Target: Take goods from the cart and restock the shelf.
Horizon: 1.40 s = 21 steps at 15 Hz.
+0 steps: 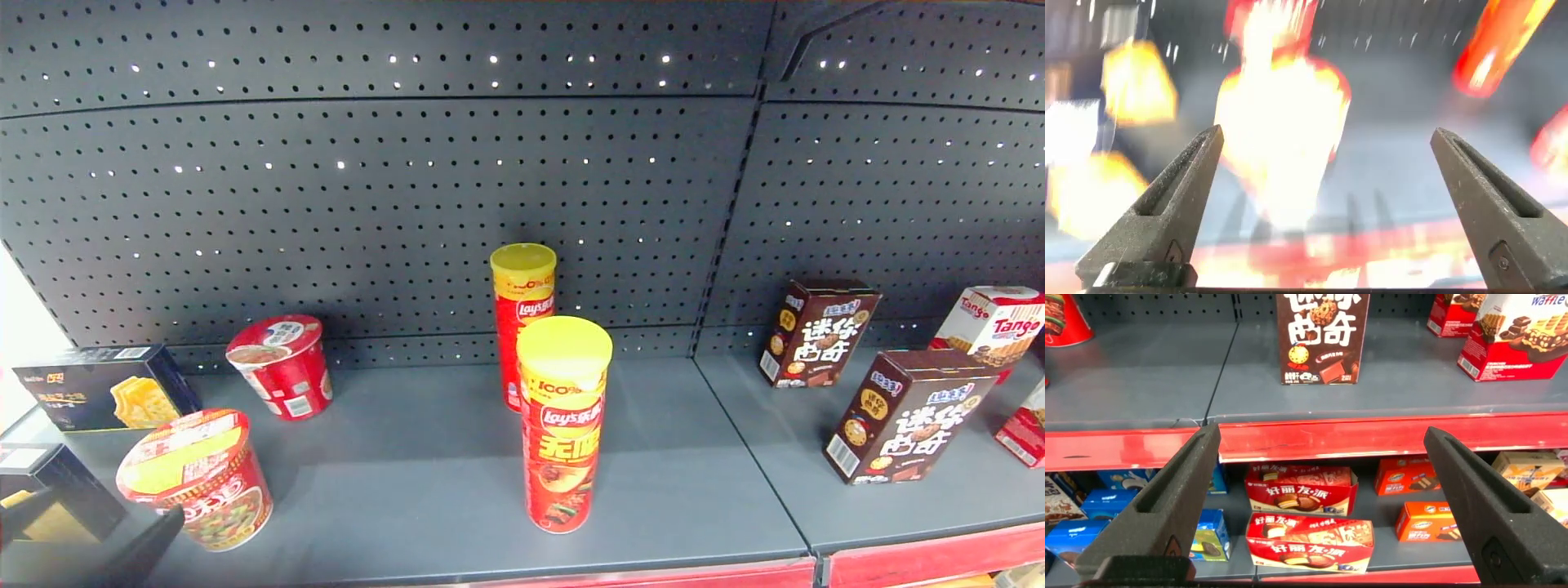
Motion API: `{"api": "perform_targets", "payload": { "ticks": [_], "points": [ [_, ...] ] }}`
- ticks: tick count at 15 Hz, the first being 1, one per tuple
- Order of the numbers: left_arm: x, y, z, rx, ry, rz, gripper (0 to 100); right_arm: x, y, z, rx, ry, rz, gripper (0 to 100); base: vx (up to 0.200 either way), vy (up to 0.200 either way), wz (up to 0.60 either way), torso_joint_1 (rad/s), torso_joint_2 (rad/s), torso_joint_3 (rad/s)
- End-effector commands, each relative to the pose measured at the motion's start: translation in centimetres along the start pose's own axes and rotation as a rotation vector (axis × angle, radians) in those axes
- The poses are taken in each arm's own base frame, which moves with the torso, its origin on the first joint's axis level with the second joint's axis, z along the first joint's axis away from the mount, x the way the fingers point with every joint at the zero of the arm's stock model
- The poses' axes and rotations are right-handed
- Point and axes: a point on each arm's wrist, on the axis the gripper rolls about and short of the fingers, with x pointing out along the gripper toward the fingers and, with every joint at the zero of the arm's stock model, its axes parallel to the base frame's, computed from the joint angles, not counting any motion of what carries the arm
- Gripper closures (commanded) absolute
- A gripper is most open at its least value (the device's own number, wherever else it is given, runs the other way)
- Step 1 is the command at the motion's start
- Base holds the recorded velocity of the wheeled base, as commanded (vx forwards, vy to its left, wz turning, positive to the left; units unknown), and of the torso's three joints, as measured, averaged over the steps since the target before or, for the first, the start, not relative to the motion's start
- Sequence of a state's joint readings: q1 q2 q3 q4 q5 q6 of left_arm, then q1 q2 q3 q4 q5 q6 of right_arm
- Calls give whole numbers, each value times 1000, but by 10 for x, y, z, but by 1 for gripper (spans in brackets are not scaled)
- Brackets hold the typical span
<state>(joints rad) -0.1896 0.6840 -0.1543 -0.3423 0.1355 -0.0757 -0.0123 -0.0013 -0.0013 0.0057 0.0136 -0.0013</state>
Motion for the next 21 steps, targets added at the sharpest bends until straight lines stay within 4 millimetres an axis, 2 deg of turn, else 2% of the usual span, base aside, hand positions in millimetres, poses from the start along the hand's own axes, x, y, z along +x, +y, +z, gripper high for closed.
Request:
{"api": "perform_targets", "payload": {
  "ticks": [1, 3, 7, 16, 19, 21],
  "points": [
    [-37, 10, -57, -40, -32, 87, 0, 0, 0, 0, 0, 1, 2, 0, 0, 0, 0, 0, 0, 0],
    [-52, 11, -74, -57, -39, 101, 0, 0, 0, 0, 0, 1, 0, 0, 0, 0, 0, 0, 0, 0],
    [-61, 11, -75, -49, -122, 88, 0, 0, 0, 0, 0, 1, 0, 0, 0, 0, 0, 0, 0, 0],
    [-60, 10, -82, 4, -114, 69, 0, 0, 0, 0, 0, 3, 0, 0, 0, 0, 0, 0, 0, 0],
    [-60, 9, -83, 9, -124, 118, 0, 0, 0, 0, 0, 3, 2, 0, 0, 0, 0, 0, 0, 0],
    [-65, 9, -85, 28, -188, 67, 0, 0, 0, 0, 0, 3, 0, 0, 0, 0, 0, 0, 0, 0]
  ]
}}
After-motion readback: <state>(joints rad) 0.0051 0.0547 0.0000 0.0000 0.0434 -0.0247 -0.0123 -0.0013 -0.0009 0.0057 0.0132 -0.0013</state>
